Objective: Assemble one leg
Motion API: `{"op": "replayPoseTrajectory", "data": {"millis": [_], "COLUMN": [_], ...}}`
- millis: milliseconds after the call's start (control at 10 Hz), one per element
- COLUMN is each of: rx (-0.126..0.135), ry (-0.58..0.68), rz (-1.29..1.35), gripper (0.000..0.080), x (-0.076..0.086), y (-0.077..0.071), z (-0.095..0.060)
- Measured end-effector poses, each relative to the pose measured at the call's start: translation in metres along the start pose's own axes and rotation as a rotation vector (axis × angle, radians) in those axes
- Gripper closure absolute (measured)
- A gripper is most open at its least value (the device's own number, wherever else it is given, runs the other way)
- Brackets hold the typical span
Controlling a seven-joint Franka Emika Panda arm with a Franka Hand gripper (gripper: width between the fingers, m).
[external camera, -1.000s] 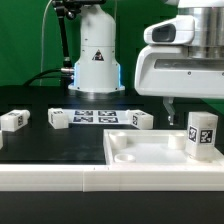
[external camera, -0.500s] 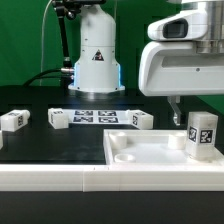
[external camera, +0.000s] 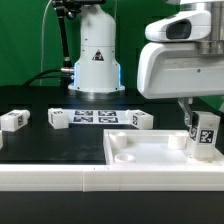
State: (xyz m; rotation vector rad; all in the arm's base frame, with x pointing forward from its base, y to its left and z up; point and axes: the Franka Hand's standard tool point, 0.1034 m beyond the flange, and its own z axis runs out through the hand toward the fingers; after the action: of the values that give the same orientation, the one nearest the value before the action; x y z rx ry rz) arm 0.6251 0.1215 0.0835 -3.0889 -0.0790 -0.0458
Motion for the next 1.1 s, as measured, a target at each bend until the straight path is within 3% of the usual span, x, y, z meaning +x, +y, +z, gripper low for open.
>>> {"op": "replayPoseTrajectory", "data": {"millis": [300, 1100], "rx": [-0.001, -0.003], "ry": [0.0, -0.003], "rz": [0.019, 0.973], "gripper": [0.0505, 0.0506], "x": [0.0001, -0.0021], "y": [0.0018, -0.0004], "z": [0.0003, 0.0024]}}
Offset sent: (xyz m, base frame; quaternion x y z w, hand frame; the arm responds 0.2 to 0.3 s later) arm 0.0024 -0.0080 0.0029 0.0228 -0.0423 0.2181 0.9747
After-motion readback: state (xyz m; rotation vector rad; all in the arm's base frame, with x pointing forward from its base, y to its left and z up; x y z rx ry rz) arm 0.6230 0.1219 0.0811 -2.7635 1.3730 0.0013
